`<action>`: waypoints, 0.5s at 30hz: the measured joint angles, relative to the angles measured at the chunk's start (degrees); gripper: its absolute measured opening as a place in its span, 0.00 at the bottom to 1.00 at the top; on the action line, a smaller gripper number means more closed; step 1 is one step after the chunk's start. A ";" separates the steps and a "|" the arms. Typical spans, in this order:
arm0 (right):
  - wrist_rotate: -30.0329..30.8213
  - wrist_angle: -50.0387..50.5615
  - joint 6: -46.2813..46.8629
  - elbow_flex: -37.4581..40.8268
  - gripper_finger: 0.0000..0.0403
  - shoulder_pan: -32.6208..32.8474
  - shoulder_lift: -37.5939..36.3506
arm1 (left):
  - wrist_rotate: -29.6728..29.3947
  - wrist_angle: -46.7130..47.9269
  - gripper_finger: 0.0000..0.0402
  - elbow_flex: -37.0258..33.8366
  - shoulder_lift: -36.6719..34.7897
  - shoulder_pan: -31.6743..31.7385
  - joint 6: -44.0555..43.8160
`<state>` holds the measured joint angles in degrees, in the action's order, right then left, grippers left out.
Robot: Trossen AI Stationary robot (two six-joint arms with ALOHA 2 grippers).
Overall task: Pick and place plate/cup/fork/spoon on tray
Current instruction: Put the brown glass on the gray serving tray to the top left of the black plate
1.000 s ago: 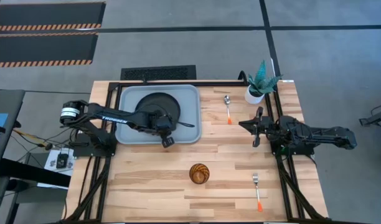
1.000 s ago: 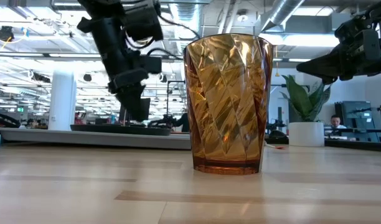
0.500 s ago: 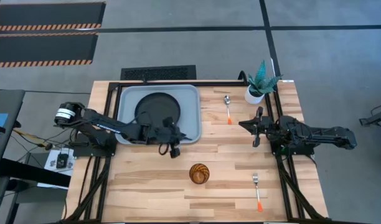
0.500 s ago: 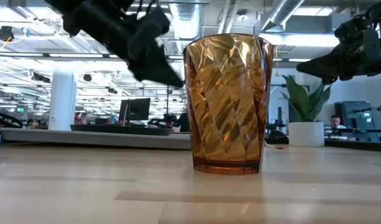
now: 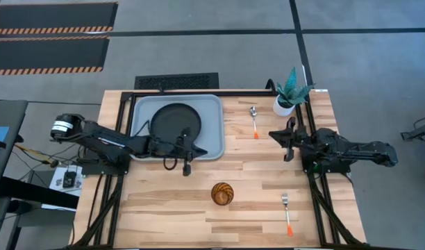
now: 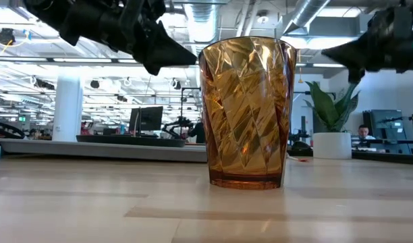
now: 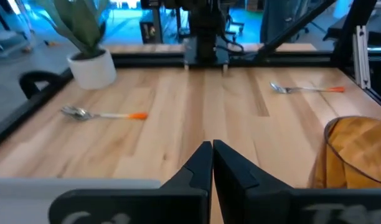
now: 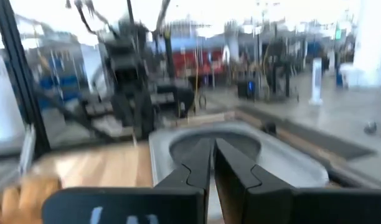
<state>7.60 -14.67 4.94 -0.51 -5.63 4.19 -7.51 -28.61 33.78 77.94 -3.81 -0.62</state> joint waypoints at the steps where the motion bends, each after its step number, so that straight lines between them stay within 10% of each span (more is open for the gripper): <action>1: -0.01 -2.00 -0.27 -0.01 0.12 0.00 -0.02 | 0.69 -0.35 0.00 -0.42 -0.80 0.56 0.58; 15: 1.94 -4.85 -5.89 -5.58 0.03 -0.08 12.81 | 14.33 -3.07 0.00 -4.72 -6.59 5.51 2.43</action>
<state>9.54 -19.52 -0.95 -6.09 -5.71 16.99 6.82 -31.68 29.06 71.35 1.69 1.80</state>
